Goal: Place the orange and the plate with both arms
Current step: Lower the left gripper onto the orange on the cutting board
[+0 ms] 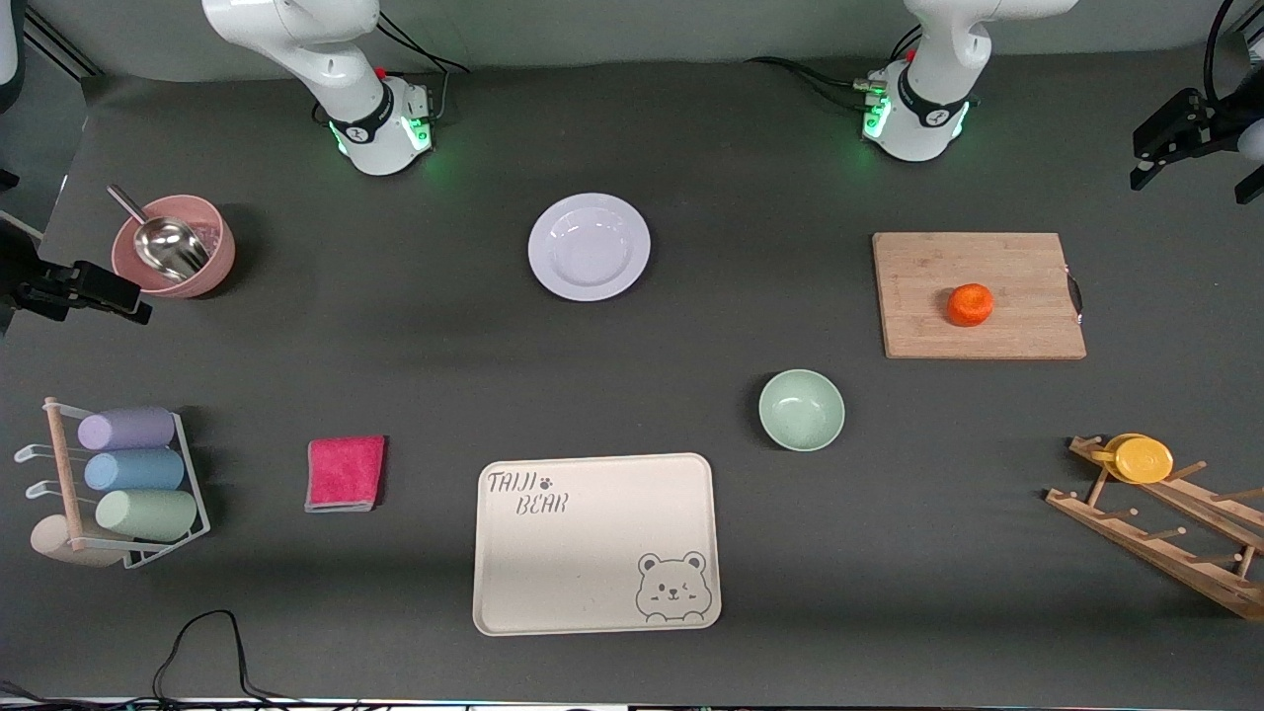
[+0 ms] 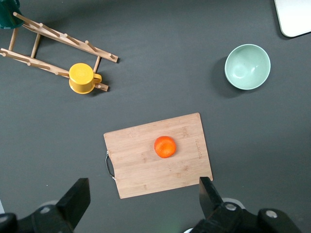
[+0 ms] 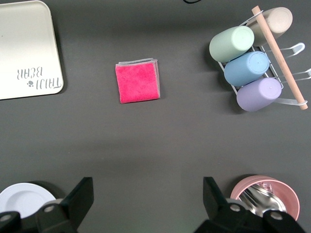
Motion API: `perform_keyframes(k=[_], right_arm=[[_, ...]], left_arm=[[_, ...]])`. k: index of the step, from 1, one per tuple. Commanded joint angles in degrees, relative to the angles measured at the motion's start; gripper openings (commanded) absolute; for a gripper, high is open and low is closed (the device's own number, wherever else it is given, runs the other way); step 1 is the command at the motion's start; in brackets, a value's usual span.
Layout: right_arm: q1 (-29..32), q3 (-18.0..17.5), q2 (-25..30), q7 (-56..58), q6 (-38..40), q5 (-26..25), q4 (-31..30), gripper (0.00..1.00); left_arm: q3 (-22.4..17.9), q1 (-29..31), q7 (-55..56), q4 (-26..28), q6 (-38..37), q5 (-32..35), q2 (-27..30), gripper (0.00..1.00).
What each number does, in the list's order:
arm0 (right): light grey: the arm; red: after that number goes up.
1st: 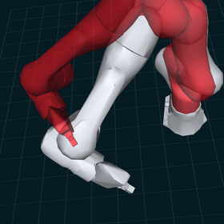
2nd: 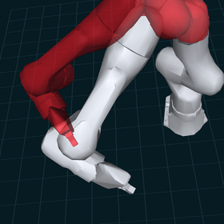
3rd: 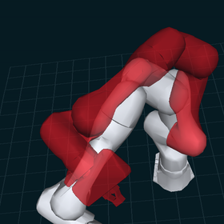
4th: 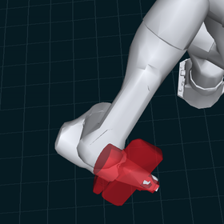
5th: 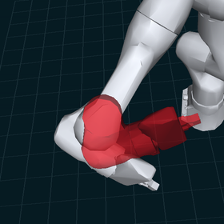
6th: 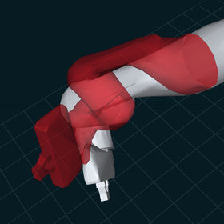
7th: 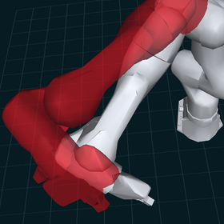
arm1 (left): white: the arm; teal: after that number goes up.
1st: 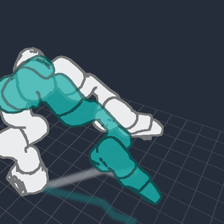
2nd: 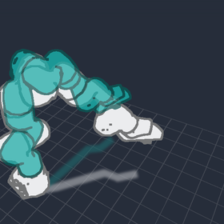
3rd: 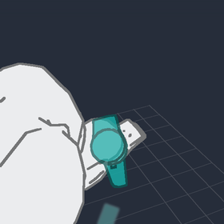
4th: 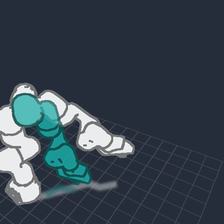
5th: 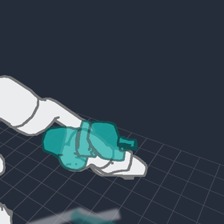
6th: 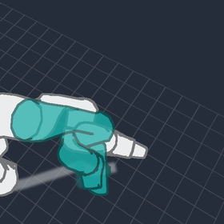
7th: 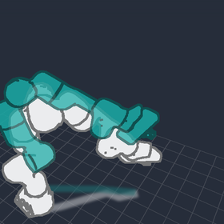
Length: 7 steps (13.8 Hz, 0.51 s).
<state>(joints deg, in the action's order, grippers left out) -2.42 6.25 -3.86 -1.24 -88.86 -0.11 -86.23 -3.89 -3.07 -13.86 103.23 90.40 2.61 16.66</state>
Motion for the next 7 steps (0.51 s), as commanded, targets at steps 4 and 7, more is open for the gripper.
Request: perform_keyframes(k=[4, 7], right_arm=[[-0.3, 0.0, 0.2, -0.9, 0.5, -1.2, 0.2, 1.00], [-0.3, 0.0, 0.2, -0.9, 0.5, -1.2, 0.2, 1.00]], left_arm=[[0.1, 1.2, -1.8, -0.7, -1.7, -0.3, 0.4, 1.00], [0.1, 1.1, -1.8, 3.1, -4.1, 0.0, -0.2, 1.00]])
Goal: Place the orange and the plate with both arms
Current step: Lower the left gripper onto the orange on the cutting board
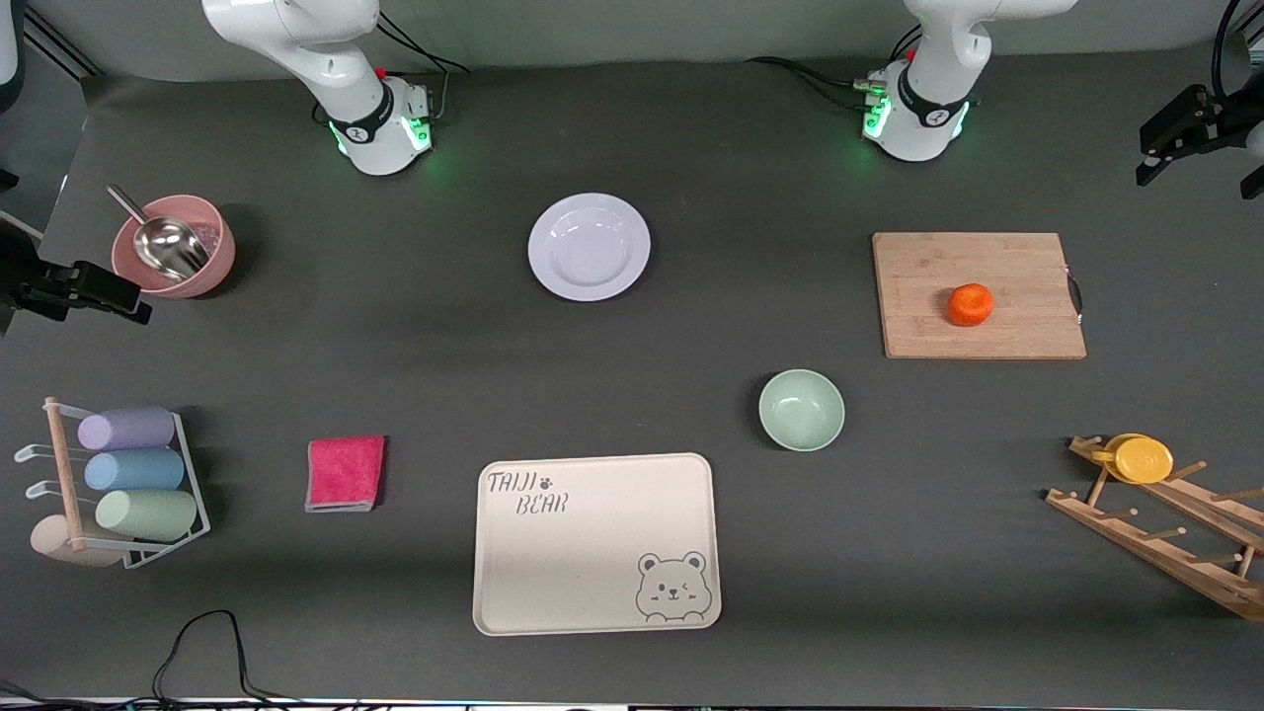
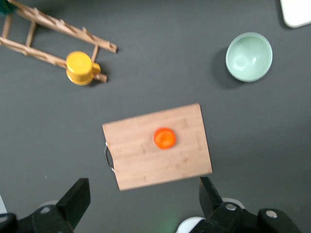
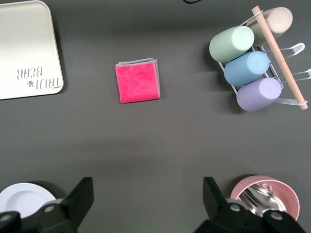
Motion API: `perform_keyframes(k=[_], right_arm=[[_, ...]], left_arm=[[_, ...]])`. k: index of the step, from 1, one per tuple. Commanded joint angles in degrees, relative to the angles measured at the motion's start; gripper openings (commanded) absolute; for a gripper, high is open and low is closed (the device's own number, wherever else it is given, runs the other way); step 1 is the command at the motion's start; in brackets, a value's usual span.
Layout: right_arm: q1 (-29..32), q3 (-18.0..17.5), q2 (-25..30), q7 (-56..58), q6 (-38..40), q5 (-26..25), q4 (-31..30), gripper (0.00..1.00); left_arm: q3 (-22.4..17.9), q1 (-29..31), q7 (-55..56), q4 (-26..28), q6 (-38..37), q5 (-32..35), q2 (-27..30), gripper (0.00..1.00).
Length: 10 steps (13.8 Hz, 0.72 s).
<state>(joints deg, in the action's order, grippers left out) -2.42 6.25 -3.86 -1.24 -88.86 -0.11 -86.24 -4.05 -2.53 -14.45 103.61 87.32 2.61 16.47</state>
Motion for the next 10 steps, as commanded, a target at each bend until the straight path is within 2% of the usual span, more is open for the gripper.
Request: perform_keyframes(k=[1, 6, 10], right_arm=[[-0.3, 0.0, 0.2, -0.9, 0.5, -1.2, 0.2, 1.00], [-0.3, 0.0, 0.5, -0.9, 0.5, -1.1, -0.5, 1.00], [-0.6, 0.0, 5.0, -1.0, -0.4, -0.7, -6.2, 1.00]], left_arm=[[0.3, 0.7, -0.8, 5.8, 0.6, 0.3, -0.1, 1.00], [0.3, 1.7, 9.3, 22.7, 14.5, 0.5, 0.3, 1.00], [0.3, 1.8, 9.9, 37.2, 33.3, 0.5, 0.1, 1.00]])
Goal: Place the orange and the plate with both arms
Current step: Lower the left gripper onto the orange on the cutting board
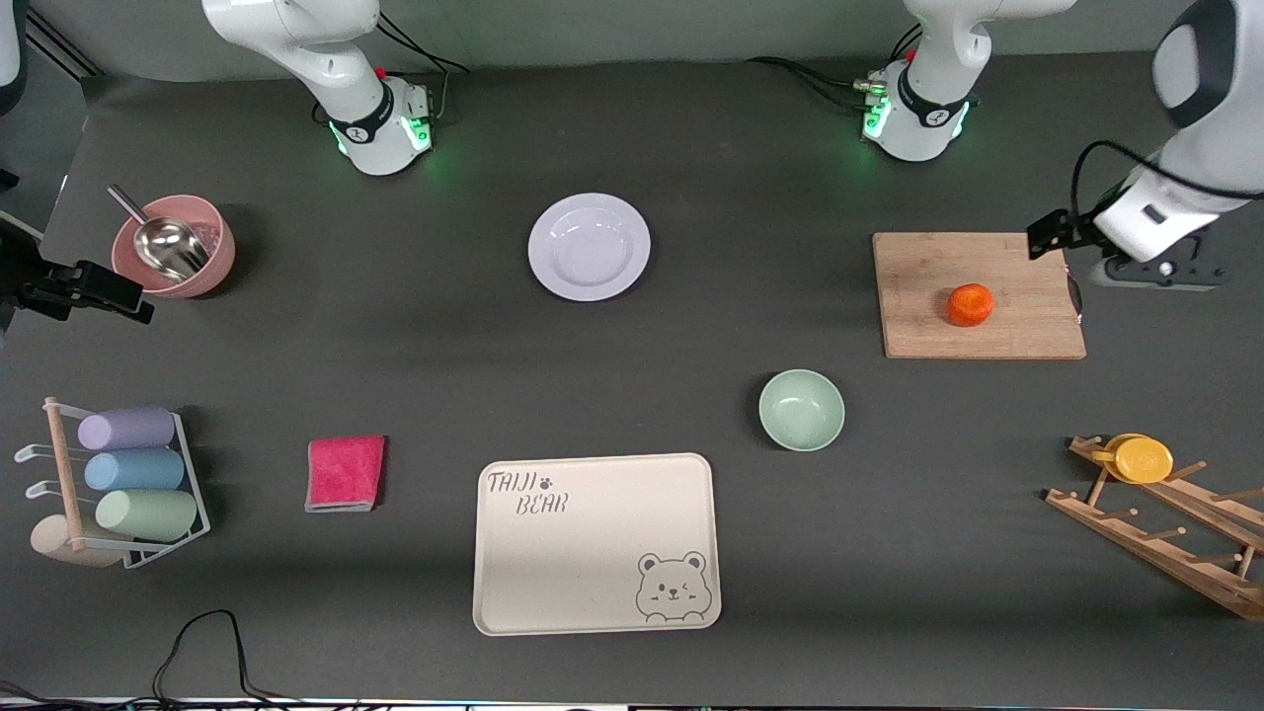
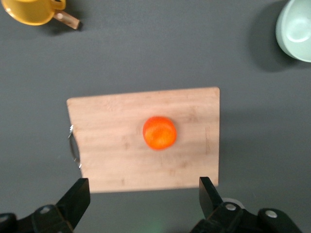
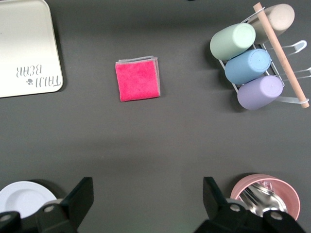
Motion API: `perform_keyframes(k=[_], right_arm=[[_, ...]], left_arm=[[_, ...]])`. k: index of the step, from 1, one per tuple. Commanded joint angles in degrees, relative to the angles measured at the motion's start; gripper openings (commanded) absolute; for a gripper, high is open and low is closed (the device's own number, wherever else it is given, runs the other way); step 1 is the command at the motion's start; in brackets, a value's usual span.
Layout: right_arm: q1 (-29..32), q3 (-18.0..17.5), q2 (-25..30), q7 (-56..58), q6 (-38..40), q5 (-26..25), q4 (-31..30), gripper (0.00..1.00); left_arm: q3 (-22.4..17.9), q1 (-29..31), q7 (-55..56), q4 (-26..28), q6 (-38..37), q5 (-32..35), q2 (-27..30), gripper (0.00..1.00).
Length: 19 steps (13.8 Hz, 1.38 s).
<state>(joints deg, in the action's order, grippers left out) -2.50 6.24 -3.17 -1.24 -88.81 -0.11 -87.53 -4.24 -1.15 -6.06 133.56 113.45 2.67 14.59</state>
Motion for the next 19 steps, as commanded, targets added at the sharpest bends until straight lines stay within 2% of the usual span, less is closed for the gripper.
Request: perform_keyframes(k=[1, 3, 4, 5, 7, 9, 11, 13, 17, 18, 19], right_arm=[[-0.5, 0.0, 6.7, -1.0, -2.4, -0.6, -8.6, 1.00], [-0.4, 0.3, 9.8, -0.9, -5.6, -0.5, -14.2, 1.00], [-0.4, 0.3, 9.8, -1.0, -5.6, 0.7, -14.2, 1.00], [-0.1, 0.3, 9.8, -0.9, -5.2, 3.9, -14.3, 1.00], [-0.5, 2.9, 9.1, -0.4, -4.9, 10.3, -14.6, 1.00], [-0.3, 3.3, 7.7, 3.7, -3.7, 15.9, -14.6, 1.00], [-0.2, 5.3, 6.2, 8.6, -1.6, 24.7, -14.9, 1.00], [-0.2, 6.1, 6.1, 11.5, -0.2, 30.6, -17.0, 1.00], [-0.1, 8.3, 6.5, 16.4, 0.4, 43.1, -25.4, 1.00], [-0.2, 8.4, 6.7, 16.4, 0.8, 45.0, -27.2, 1.00], [-0.2, 8.4, 6.7, 18.6, 1.0, 47.6, -29.3, 1.00]], left_arm=[[0.5, 0.8, 1.8, 10.3, 11.1, 0.4, 1.9, 1.00], [0.5, 0.9, 3.3, 16.2, 19.7, 0.4, 0.9, 1.00], [0.5, 0.9, 3.5, 18.5, 24.0, 0.5, -0.1, 1.00], [0.5, 0.9, 3.5, 20.2, 27.3, 0.5, -1.3, 1.00], [0.5, 0.6, 3.7, 21.3, 31.1, 0.5, -3.9, 1.00], [0.5, 0.3, 3.9, 22.2, 36.2, 0.4, -7.7, 1.00], [0.5, 0.0, 3.9, 23.8, 41.4, 0.4, -10.3, 1.00], [0.4, -0.3, 4.0, 24.0, 43.3, 0.4, -12.6, 1.00], [0.3, -0.3, 4.1, 24.8, 44.6, 0.3, -13.5, 1.00], [0.3, -0.3, 4.1, 25.1, 44.6, 0.3, -13.5, 0.99], [0.3, -0.3, 4.1, 25.1, 44.6, 0.3, -13.7, 0.93]])
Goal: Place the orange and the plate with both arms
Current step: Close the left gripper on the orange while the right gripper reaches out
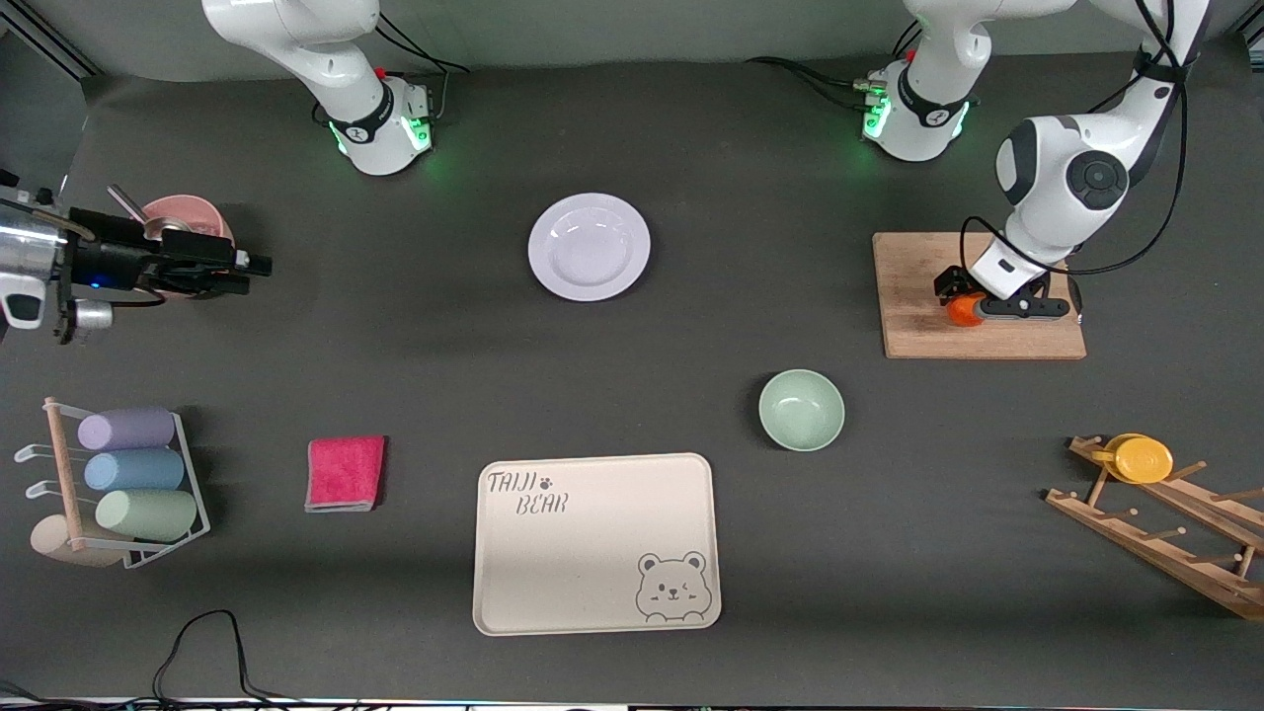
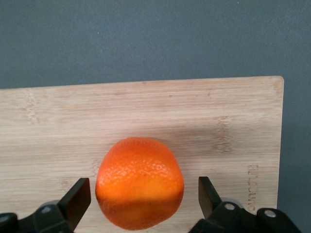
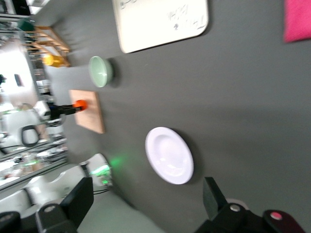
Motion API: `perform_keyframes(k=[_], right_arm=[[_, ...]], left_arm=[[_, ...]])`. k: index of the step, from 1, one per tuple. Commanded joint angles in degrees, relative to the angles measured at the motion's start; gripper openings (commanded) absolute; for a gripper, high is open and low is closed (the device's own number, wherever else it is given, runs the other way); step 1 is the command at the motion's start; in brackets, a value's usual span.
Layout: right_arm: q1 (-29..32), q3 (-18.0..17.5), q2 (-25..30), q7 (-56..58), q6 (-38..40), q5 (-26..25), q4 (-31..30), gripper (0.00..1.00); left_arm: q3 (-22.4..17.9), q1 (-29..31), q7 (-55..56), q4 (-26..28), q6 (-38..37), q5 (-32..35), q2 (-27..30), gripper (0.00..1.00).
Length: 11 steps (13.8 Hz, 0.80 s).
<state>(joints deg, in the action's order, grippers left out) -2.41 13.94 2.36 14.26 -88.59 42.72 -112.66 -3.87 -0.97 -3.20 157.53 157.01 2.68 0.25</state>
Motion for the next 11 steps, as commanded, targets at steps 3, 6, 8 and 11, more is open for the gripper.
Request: perform_keyframes(k=[3, 6, 8, 11], right_arm=[[-0.3, 0.8, 0.0, 22.0, 0.4, 12.4, -11.6, 1.00], [-0.4, 0.8, -2.5, 30.1, 0.6, 16.9, -16.4, 1.00], [-0.4, 0.8, -5.0, 34.3, 0.7, 19.4, -18.1, 1.00], [-0.5, 0.8, -8.4, 42.5, 0.7, 23.3, -22.2, 1.00]], left_arm=[[-0.1, -0.4, 1.2, 1.1, 0.5, 0.4, 0.7, 0.19], [-0.1, -0.4, 1.2, 0.9, 0.0, 0.4, 1.0, 0.00], [0.0, -0.4, 1.2, 0.2, -2.3, 0.4, 1.8, 0.00], [1.4, -0.3, 1.4, -3.8, -12.9, 0.2, 6.2, 0.00]])
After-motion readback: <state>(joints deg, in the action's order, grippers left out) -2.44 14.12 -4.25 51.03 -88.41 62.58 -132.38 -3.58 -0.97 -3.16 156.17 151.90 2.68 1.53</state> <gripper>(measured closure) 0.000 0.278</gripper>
